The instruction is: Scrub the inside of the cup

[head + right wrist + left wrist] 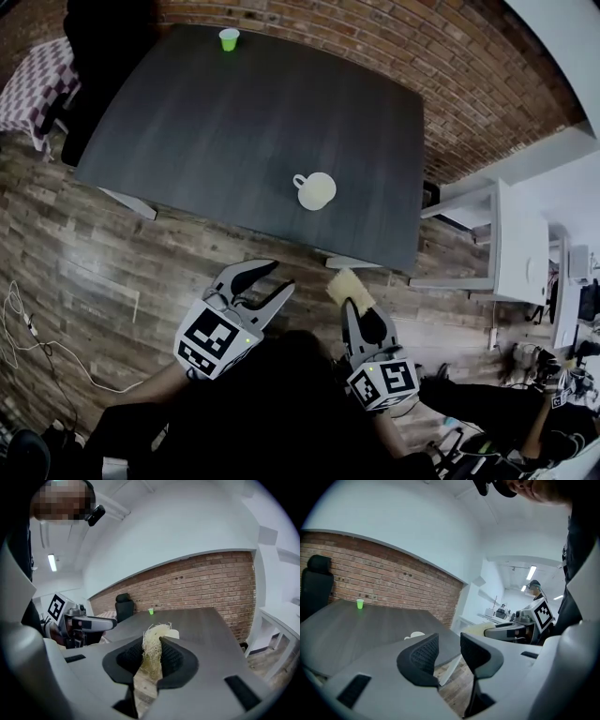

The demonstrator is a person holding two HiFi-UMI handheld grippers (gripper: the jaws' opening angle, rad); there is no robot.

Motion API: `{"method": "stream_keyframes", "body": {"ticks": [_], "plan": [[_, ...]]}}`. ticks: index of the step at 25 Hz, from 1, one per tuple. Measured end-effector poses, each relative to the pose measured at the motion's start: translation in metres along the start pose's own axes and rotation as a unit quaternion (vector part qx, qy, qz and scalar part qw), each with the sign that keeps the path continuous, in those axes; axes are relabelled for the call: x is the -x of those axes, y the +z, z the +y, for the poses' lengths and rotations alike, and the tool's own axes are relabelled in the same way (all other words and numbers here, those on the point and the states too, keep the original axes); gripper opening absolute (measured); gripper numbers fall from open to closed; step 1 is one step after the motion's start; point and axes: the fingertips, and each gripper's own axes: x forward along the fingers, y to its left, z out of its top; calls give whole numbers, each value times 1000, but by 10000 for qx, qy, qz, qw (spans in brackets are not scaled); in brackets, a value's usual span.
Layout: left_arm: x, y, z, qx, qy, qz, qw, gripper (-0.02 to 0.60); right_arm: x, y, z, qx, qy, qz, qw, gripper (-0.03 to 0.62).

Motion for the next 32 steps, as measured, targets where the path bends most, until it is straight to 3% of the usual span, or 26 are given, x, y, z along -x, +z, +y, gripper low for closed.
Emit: {"method": "stream_keyframes", "body": {"ticks": [7, 14, 21, 32], "plan": [[-46, 14, 36, 175, 22, -33, 9998, 155, -52, 11, -32, -84, 116, 140, 9998, 83], [-106, 52, 76, 163, 670, 14, 9976, 155, -124, 64, -91, -62, 794, -59, 9968, 83], [-178, 106, 85, 62, 1044, -99, 9945, 155, -170, 114, -147, 47, 1381, -120, 9903, 83], [-240, 126, 97, 48, 1302, 130, 9914, 154, -212, 131, -208, -146, 1668, -26, 9859, 83]]}}
